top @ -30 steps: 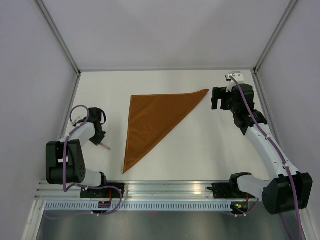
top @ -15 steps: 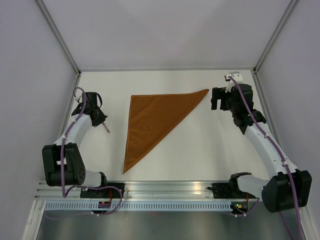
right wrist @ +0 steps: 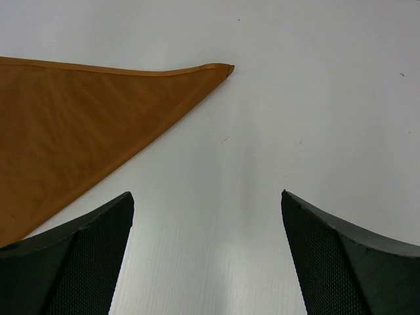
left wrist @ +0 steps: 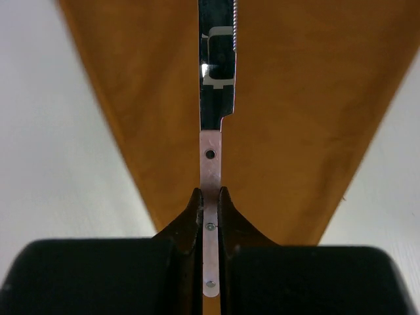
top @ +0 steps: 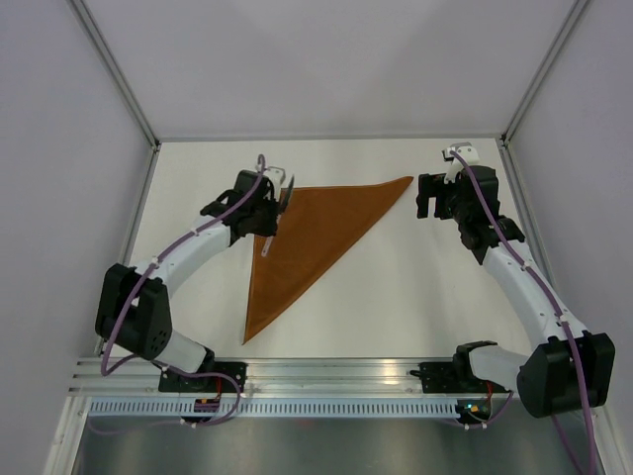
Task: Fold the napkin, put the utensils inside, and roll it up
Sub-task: Place the utensil onto the napkin
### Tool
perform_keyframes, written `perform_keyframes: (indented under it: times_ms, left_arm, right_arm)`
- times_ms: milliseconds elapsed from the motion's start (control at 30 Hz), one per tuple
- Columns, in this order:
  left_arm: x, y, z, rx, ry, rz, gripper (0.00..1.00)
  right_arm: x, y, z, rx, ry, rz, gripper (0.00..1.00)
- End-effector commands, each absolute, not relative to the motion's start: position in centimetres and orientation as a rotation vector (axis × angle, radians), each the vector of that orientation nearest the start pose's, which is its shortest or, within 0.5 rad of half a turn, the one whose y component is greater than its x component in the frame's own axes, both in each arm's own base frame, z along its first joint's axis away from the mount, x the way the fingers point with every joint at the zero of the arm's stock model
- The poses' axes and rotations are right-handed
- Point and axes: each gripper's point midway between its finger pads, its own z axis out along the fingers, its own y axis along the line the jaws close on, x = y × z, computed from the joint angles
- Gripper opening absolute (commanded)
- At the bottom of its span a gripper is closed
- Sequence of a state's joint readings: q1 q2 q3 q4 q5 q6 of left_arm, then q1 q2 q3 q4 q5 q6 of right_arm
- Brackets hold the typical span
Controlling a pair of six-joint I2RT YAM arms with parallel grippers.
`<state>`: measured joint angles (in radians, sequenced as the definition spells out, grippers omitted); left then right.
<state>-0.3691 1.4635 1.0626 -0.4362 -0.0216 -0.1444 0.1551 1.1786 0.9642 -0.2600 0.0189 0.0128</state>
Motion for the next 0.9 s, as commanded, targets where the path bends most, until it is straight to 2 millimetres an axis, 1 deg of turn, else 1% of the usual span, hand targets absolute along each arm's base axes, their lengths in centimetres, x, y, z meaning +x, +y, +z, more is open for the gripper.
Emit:
perform_keyframes:
  times_ms: [0, 33, 67, 133, 167, 233, 267, 333, 367, 467, 500, 567, 600, 667, 767, 867]
  left_arm:
    - [35.3, -19.9, 13.2, 0.662, 2.280, -0.290, 0.02]
    - [35.1, -20.8, 13.0, 0.708, 2.274, -0.304, 0.02]
    - [34.9, -22.2, 12.3, 0.779, 2.275, -0.314, 0.02]
    - [34.7, -23.6, 11.7, 0.838, 2.282, -0.360, 0.02]
    - [34.7, -24.7, 11.3, 0.878, 2.288, -0.393, 0.02]
    - [34.6, -25.5, 10.6, 0.906, 2.308, -0.410, 0.02]
    - [34.6, -26.3, 10.0, 0.935, 2.316, -0.443, 0.02]
    - [34.6, -27.1, 9.6, 0.969, 2.317, -0.452, 0.02]
    - [34.4, -27.4, 8.5, 0.996, 2.335, -0.442, 0.02]
    - [34.3, -28.4, 8.0, 1.012, 2.354, -0.454, 0.02]
    - [34.1, -28.7, 7.4, 1.020, 2.370, -0.467, 0.02]
    - [33.9, -29.3, 7.1, 1.032, 2.371, -0.470, 0.02]
    - [33.8, -29.5, 6.6, 1.037, 2.383, -0.469, 0.02]
    - [33.5, -30.3, 6.6, 1.037, 2.384, -0.492, 0.02]
    - [33.5, -31.1, 6.6, 1.026, 2.390, -0.484, 0.02]
    - [33.6, -31.4, 6.2, 1.000, 2.407, -0.480, 0.02]
  right_arm:
    - [37.4, 5.7, 22.4, -0.139, 2.020, 0.087, 0.98]
    - [37.4, 5.6, 22.4, -0.139, 2.019, 0.085, 0.98]
    - [37.4, 5.7, 22.4, -0.139, 2.016, 0.087, 0.98]
    - [37.4, 5.6, 22.2, -0.139, 2.021, 0.082, 0.98]
    - [37.4, 5.6, 22.3, -0.137, 2.019, 0.082, 0.98]
    - [37.5, 5.7, 22.2, -0.138, 2.021, 0.083, 0.98]
    - [37.5, 5.6, 22.3, -0.136, 2.018, 0.082, 0.98]
    - [37.5, 5.6, 22.3, -0.135, 2.020, 0.079, 0.98]
    - [37.4, 5.6, 22.2, -0.136, 2.021, 0.078, 0.98]
    - [37.5, 5.6, 22.0, -0.137, 2.026, 0.077, 0.98]
    - [37.5, 5.6, 22.1, -0.136, 2.024, 0.078, 0.98]
    - [37.6, 5.5, 22.0, -0.133, 2.027, 0.075, 0.98]
    - [37.6, 5.6, 22.0, -0.136, 2.027, 0.076, 0.98]
    - [37.6, 5.6, 21.9, -0.134, 2.029, 0.074, 0.98]
    - [37.6, 5.5, 21.9, -0.131, 2.030, 0.070, 0.98]
    - [37.6, 5.5, 21.9, -0.131, 2.029, 0.070, 0.98]
